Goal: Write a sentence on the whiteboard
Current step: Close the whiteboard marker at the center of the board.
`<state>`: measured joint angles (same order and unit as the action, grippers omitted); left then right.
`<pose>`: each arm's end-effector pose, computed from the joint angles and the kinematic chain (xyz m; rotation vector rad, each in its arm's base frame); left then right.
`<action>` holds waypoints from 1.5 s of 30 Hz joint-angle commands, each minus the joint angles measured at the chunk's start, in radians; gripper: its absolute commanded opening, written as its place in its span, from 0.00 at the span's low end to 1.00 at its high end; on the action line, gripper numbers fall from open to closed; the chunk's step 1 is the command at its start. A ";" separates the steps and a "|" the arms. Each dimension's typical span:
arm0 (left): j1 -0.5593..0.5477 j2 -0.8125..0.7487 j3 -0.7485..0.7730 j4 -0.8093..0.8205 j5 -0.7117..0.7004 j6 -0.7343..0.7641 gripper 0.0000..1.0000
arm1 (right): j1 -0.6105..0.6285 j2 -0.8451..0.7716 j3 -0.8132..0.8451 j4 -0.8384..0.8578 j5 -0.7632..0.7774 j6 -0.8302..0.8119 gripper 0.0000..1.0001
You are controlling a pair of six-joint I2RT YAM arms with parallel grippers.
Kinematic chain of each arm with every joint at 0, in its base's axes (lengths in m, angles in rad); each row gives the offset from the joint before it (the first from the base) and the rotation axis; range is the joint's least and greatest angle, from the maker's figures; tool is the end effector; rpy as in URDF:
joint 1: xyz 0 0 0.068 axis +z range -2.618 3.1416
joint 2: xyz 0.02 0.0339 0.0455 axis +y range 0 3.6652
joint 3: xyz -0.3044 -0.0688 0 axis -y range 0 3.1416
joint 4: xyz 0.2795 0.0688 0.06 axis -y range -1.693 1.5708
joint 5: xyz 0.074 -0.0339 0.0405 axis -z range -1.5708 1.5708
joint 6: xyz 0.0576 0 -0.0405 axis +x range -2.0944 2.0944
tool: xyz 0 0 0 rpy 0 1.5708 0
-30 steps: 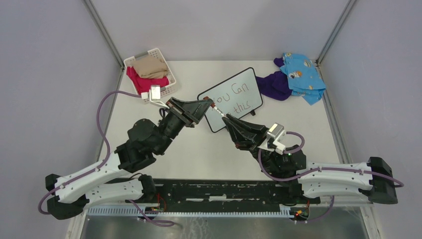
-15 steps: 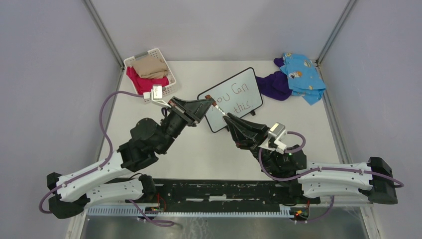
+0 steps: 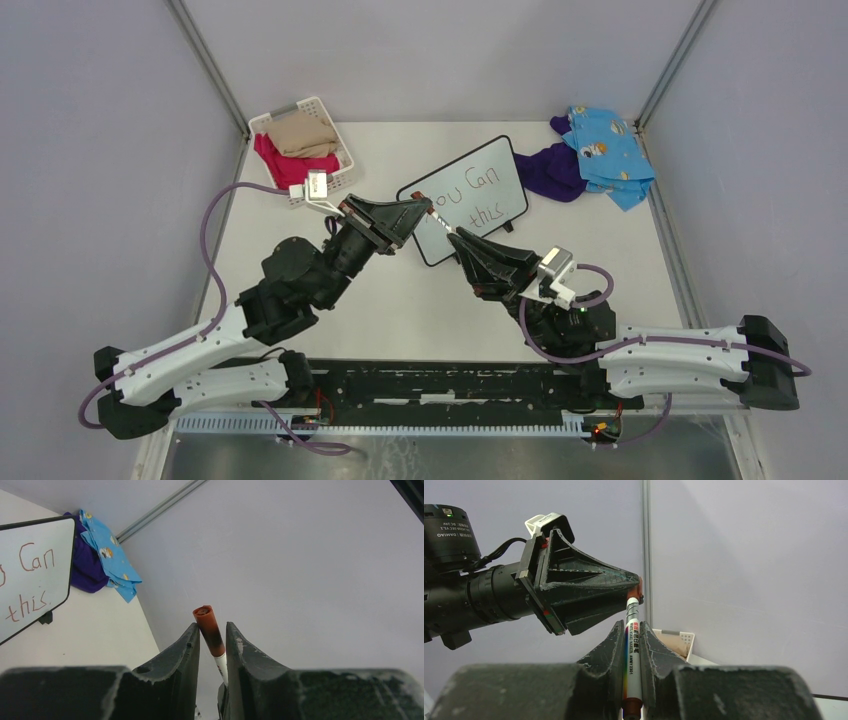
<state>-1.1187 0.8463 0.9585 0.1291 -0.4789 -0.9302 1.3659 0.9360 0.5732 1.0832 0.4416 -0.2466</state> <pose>0.1160 -0.1780 0.4623 -0.3100 1.4711 -1.3827 0.0682 0.2073 0.3987 -0.3267 0.9061 0.8476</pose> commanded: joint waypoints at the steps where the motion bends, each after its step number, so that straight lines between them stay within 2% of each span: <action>1: 0.000 -0.012 0.002 0.063 0.003 -0.004 0.30 | 0.002 -0.004 0.005 0.013 -0.029 0.014 0.00; 5: 0.000 -0.008 -0.007 0.077 0.019 -0.008 0.20 | 0.002 -0.005 0.005 0.014 -0.021 0.013 0.00; 10: 0.000 0.002 -0.023 0.091 0.045 -0.025 0.02 | 0.001 -0.005 0.007 0.017 -0.004 0.012 0.00; 28: -0.012 0.091 -0.095 0.198 0.198 -0.134 0.02 | 0.000 0.041 0.041 0.059 0.058 -0.042 0.00; 45: -0.127 0.131 -0.108 0.223 0.136 -0.102 0.02 | -0.036 0.093 0.070 0.108 0.112 -0.054 0.00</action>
<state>-1.1427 0.9382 0.8764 0.4076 -0.5098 -1.0397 1.3579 0.9970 0.5842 1.2114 0.5297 -0.2962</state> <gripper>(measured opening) 0.215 0.173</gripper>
